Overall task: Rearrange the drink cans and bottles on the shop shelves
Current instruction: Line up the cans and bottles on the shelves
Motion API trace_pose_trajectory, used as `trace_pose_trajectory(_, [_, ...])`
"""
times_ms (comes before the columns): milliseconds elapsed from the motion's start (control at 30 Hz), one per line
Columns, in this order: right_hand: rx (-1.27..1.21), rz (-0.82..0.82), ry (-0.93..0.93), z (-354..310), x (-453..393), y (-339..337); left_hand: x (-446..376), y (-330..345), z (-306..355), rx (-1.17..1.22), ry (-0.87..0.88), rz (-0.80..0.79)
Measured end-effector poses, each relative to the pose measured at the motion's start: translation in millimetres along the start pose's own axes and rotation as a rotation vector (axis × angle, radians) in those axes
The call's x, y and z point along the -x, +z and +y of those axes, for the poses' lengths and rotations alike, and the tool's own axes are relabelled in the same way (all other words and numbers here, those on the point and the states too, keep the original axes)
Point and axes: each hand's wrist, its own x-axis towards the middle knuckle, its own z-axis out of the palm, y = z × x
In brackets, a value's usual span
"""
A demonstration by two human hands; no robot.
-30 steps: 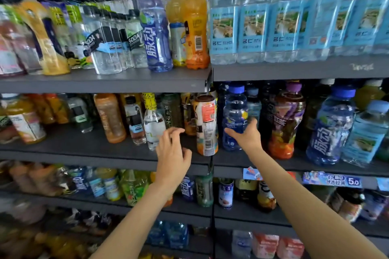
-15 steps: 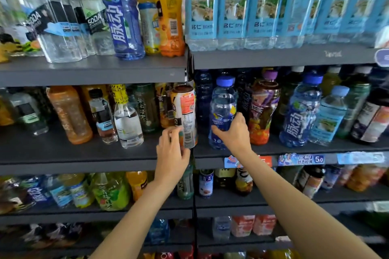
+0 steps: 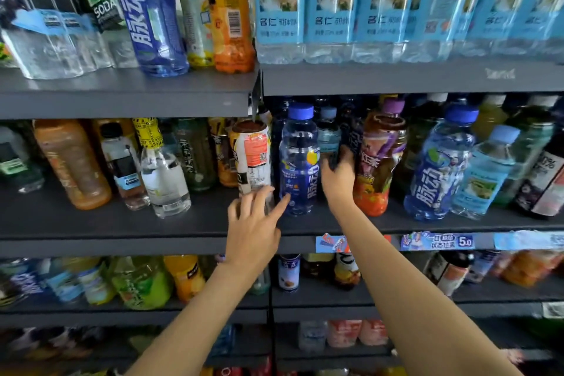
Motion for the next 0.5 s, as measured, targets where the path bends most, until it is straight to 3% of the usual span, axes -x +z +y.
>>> trace_pose_trajectory(233, [0.123,-0.022,0.129,6,-33,18,-1,-3,-3,-0.143,0.073,0.059])
trace_pose_trajectory(500, [0.027,-0.13,0.003,22,13,-9,1,-5,9,-0.136,0.13,0.043])
